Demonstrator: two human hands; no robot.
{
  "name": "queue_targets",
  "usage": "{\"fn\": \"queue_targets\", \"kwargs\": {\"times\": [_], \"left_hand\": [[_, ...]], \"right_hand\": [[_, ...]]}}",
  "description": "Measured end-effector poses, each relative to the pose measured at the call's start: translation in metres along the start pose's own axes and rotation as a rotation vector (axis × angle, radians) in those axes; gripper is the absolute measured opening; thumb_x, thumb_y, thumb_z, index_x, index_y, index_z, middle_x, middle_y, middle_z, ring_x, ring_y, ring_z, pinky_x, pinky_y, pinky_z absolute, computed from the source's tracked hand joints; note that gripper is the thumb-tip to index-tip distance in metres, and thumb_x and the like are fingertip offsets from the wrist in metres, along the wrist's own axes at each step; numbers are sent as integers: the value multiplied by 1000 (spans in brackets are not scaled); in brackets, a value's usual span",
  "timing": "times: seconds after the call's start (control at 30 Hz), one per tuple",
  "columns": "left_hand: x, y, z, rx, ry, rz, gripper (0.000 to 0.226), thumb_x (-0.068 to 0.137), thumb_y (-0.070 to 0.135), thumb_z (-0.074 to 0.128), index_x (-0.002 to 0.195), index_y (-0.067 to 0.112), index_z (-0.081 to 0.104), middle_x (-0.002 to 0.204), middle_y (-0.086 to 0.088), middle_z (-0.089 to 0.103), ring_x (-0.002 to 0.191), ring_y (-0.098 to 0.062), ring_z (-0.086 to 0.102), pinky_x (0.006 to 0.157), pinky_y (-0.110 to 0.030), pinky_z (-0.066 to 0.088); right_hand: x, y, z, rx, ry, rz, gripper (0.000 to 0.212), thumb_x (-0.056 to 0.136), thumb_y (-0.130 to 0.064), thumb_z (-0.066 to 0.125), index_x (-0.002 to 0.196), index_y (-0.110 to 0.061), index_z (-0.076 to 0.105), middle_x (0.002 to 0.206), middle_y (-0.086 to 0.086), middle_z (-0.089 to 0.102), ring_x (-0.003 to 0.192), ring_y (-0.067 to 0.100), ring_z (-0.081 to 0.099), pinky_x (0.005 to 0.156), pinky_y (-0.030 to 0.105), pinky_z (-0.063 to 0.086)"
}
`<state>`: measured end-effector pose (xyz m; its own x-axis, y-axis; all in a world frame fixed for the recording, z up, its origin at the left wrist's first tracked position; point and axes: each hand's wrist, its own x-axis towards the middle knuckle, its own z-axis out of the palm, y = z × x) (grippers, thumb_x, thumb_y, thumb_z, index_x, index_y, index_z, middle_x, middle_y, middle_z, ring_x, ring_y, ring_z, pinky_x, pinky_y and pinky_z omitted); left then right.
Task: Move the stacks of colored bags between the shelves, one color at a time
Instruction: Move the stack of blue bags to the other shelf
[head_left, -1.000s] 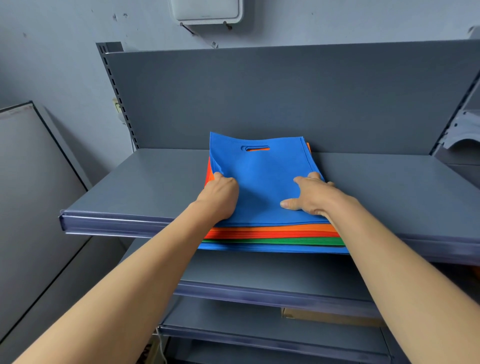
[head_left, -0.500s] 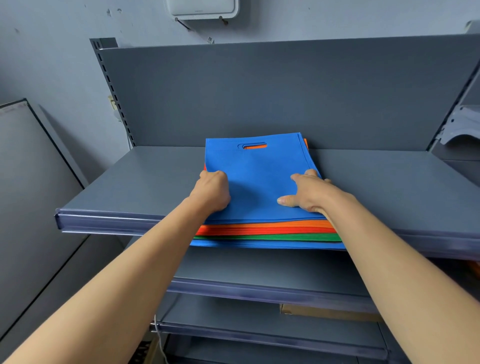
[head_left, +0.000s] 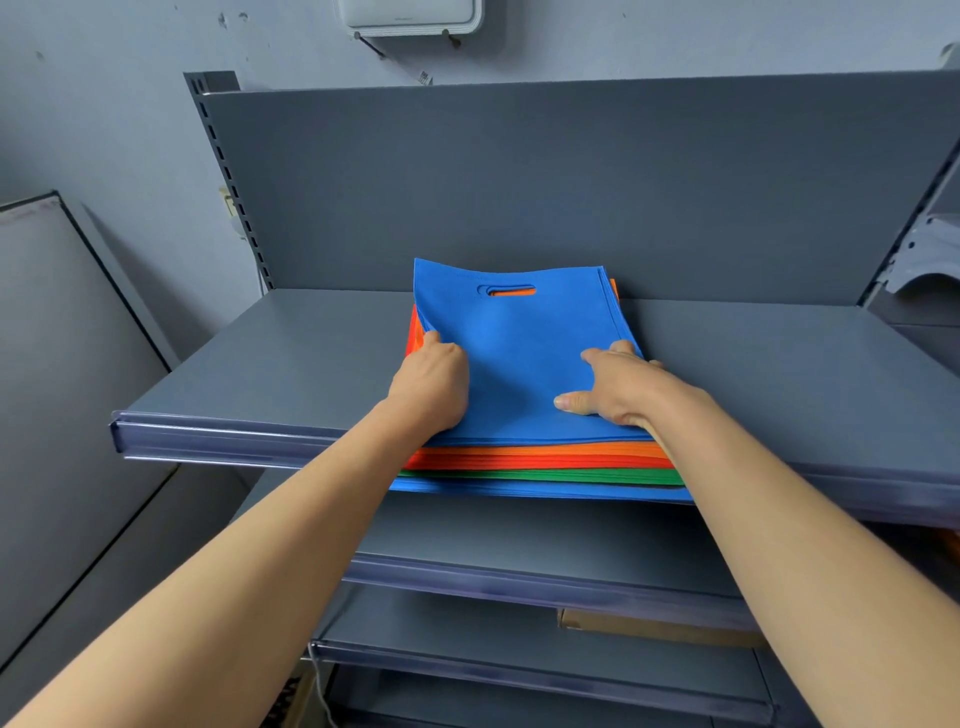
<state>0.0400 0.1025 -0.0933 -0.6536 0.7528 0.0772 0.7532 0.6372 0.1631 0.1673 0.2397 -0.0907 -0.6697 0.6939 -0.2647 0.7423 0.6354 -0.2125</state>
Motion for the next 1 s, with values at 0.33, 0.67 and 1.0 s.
{"fn": "queue_targets", "kwargs": {"times": [0.33,0.67,1.0], "left_hand": [[-6,6,-1,176,-31,65,19,85,-9,37,91,-4,54,99,-21,56,88,-35,51,69,-34,36],[-7,7,-3,130,-33,74,26,84,-10,37,63,5,31,80,-8,38,71,-28,43,67,-33,36],[-1,-3,-19,-161,58,-195,30,84,-10,36,61,8,27,97,-15,31,56,-18,28,61,-31,32]], "right_hand": [[0,-1,-1,-5,-3,0,77,86,-57,52,146,-19,22,154,8,11,133,37,27,101,41,34],[-1,0,0,-6,5,-10,77,87,-56,52,147,-19,21,153,8,12,133,37,27,103,42,33],[-4,-13,-9,-71,128,-34,75,85,-58,55,143,-20,28,152,7,14,131,36,27,102,44,30]]}}
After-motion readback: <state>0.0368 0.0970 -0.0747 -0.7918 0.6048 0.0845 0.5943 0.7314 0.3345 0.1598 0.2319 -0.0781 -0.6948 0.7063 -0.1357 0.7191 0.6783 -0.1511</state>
